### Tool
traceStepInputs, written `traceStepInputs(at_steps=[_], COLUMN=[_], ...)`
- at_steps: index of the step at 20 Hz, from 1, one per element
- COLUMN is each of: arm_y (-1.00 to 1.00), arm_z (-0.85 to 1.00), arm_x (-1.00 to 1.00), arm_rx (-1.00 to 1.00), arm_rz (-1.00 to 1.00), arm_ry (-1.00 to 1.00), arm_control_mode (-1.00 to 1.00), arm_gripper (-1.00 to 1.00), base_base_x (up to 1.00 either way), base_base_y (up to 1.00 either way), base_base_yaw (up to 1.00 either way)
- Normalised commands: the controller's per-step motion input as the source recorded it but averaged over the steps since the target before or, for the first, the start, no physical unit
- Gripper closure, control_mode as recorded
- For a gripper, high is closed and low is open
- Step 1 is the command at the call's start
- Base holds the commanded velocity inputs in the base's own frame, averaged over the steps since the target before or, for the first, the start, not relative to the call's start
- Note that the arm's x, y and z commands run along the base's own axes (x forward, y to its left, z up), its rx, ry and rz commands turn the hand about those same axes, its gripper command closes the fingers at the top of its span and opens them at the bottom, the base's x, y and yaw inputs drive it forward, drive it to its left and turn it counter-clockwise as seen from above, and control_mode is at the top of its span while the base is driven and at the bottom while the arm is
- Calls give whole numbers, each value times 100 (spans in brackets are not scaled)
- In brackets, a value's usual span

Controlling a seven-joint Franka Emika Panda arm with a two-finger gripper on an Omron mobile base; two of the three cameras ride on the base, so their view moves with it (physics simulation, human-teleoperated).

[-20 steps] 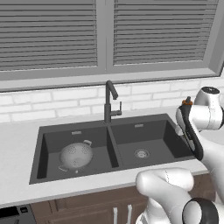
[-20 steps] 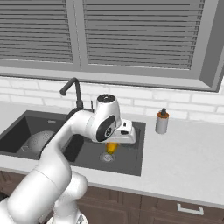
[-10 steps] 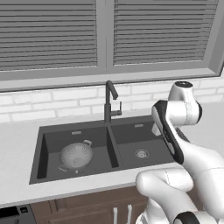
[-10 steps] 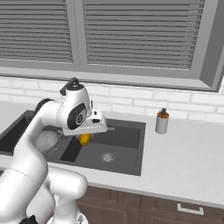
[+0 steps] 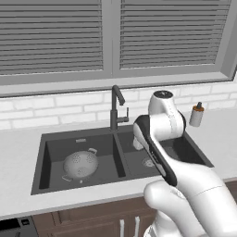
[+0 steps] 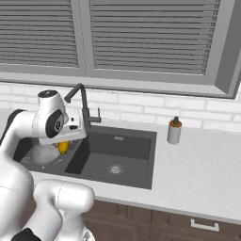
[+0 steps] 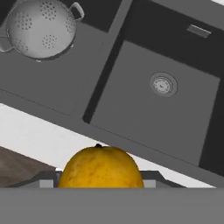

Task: Put the colander in the sink, put the mango in the colander, and turn on the sink faucet and pour water over the colander.

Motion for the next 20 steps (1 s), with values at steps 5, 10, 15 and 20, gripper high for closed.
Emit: traceStepInputs(at_steps=[5,10,15,20], arm_y=[100,100,95,60], arm_z=[0,0,-4,-48], arm_x=[35,35,36,46], arm_rx=[0,0,0,1], arm_rz=[2,0,0,0], arm_ry=[0,1,3,4], arm_control_mode=[-100,-100,-100,-100], arm_gripper=[100,100,100,100], base_base_x=[0,0,0,0], base_base_y=[0,0,0,0], base_base_yaw=[0,0,0,0])
